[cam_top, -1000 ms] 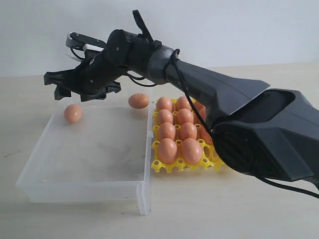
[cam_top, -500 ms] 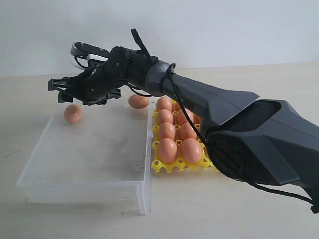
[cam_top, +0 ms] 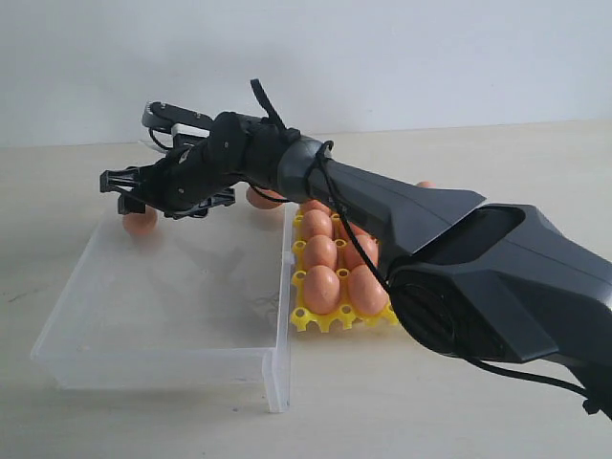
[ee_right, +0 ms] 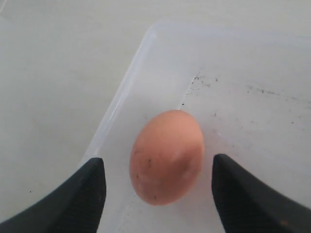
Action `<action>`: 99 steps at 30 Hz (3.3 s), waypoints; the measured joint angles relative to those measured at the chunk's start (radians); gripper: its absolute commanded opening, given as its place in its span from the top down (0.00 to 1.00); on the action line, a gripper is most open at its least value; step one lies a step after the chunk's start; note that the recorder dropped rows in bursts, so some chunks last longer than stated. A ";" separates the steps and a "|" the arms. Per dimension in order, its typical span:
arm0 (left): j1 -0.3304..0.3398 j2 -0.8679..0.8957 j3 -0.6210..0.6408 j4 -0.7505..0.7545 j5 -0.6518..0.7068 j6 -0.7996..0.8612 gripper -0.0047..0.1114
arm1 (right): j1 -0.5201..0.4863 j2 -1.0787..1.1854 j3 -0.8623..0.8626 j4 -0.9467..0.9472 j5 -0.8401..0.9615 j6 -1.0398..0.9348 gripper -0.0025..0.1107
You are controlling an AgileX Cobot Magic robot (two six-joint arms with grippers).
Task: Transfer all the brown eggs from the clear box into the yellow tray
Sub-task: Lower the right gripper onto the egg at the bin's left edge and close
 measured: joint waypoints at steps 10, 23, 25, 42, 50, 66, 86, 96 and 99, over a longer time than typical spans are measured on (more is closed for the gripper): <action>0.000 0.000 0.000 0.000 0.000 0.000 0.96 | 0.005 0.002 0.000 0.000 -0.068 -0.011 0.44; 0.000 0.000 0.000 0.000 0.000 0.000 0.96 | 0.005 0.026 0.000 0.009 -0.061 -0.014 0.44; 0.000 0.000 0.000 0.000 0.000 0.000 0.96 | 0.005 0.026 0.000 0.015 -0.061 -0.014 0.45; 0.000 0.000 0.000 0.000 0.000 0.000 0.96 | 0.015 0.037 0.000 0.036 -0.081 -0.032 0.46; 0.000 0.000 0.000 0.000 0.000 0.000 0.96 | 0.015 0.037 0.000 0.038 -0.088 -0.033 0.81; 0.000 0.000 0.000 0.000 0.000 0.000 0.96 | 0.015 0.019 -0.004 -0.033 -0.035 -0.062 0.94; 0.000 0.000 0.000 0.000 0.000 0.000 0.96 | 0.015 0.014 -0.004 0.005 -0.173 0.401 0.41; 0.000 0.000 0.000 0.000 0.000 0.000 0.96 | 0.022 0.043 -0.004 -0.008 -0.201 0.422 0.41; 0.000 0.000 0.000 0.000 0.000 0.000 0.96 | 0.028 0.050 -0.004 -0.010 -0.208 0.422 0.41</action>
